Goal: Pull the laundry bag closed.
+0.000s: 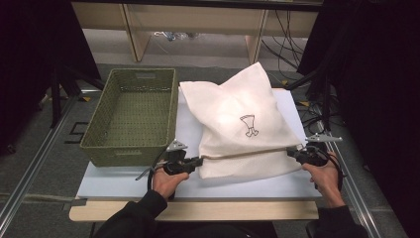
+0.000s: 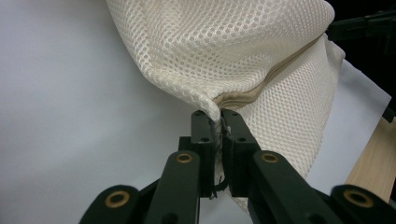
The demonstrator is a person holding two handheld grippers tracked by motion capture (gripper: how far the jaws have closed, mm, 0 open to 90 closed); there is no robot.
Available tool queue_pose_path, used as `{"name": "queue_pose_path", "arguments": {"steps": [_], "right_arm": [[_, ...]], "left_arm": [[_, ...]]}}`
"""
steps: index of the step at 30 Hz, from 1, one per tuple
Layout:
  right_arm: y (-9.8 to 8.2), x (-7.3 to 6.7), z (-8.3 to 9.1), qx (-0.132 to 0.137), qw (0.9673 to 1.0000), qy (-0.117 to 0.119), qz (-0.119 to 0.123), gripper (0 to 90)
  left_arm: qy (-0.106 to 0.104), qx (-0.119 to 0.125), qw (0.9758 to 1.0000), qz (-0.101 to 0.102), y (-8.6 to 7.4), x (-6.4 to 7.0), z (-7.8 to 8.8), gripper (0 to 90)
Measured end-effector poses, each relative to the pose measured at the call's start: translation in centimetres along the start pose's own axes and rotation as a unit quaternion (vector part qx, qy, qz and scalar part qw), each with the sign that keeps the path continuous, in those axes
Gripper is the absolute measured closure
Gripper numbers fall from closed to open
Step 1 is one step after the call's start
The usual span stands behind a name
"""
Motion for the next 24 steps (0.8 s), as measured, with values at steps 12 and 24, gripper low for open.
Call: {"name": "queue_pose_path", "arguments": {"steps": [12, 24], "right_arm": [[-0.2, 0.8, 0.2, -0.005, 0.9998, -0.013, -0.016, 88.4], [-0.3, 1.9, 0.1, -0.004, 0.9996, -0.024, -0.013, 88.4]], "left_arm": [[0.000, -0.001, 1.0000, -0.006, 0.0, -0.1, 0.0, 84.0], [-0.001, -0.001, 1.0000, -0.003, 0.0, -0.1, 0.0, 84.1]]}}
Point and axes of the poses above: each handheld gripper's, and its own axes: z roughly backward along the jaws, y roughly out of its top, x roughly to its right, the point moved 4 cm from there along -z, roughly forward along the jaws, and after that the axes turned 10 degrees about -y, right-handed, at the moved point
